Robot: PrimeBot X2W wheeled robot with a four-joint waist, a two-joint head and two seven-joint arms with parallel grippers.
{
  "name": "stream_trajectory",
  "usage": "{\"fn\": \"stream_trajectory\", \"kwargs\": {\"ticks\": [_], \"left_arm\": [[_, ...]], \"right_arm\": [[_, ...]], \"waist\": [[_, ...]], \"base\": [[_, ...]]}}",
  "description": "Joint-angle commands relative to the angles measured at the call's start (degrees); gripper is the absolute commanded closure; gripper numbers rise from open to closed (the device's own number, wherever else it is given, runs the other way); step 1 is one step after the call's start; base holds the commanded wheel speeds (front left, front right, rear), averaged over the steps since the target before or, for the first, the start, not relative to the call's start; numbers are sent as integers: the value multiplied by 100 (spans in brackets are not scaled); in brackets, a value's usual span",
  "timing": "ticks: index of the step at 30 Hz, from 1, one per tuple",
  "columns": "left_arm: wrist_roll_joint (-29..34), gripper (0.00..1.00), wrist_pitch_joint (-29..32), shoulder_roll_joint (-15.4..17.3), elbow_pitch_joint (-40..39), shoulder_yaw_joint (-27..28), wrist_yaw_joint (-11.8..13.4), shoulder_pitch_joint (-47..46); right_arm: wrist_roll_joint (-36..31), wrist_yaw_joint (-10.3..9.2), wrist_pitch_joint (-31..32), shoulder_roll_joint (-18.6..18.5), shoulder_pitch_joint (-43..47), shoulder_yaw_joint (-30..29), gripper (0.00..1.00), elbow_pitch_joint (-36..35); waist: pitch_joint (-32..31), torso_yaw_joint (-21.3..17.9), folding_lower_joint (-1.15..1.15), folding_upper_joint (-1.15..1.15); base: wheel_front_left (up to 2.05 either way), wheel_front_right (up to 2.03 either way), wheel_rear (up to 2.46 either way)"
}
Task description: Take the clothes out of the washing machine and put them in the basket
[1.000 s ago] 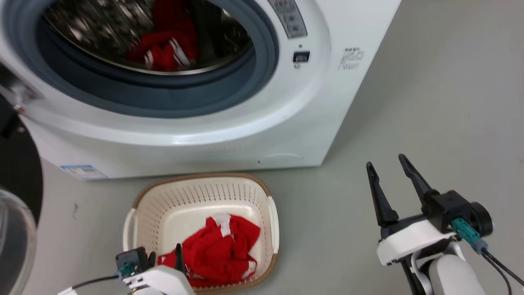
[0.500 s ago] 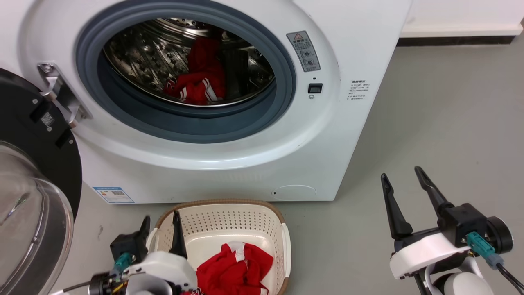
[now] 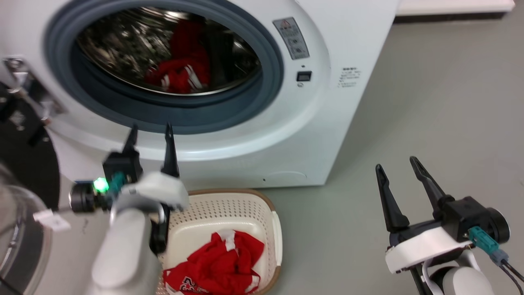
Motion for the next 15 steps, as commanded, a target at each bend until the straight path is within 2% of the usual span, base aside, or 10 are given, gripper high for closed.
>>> {"fn": "stream_trajectory", "kwargs": {"ticks": [1, 7, 15], "left_arm": [[87, 0, -15, 100, 173, -15, 19, -369], [298, 0, 196, 551, 907, -39, 12, -1501], [525, 0, 784, 1213, 1881, -115, -70, -2812]], "right_arm": [[85, -4, -38, 4, -136, 30, 0, -1], [260, -4, -205, 4, -392, 183, 0, 125], [597, -4, -529, 6, -856, 450, 0, 485]], "waist": [[276, -217, 1, 0], [851, -600, 1, 0], [1554, -1166, 1, 0]], "base": [[0, 0, 0], [0, 0, 0], [0, 0, 0]]}}
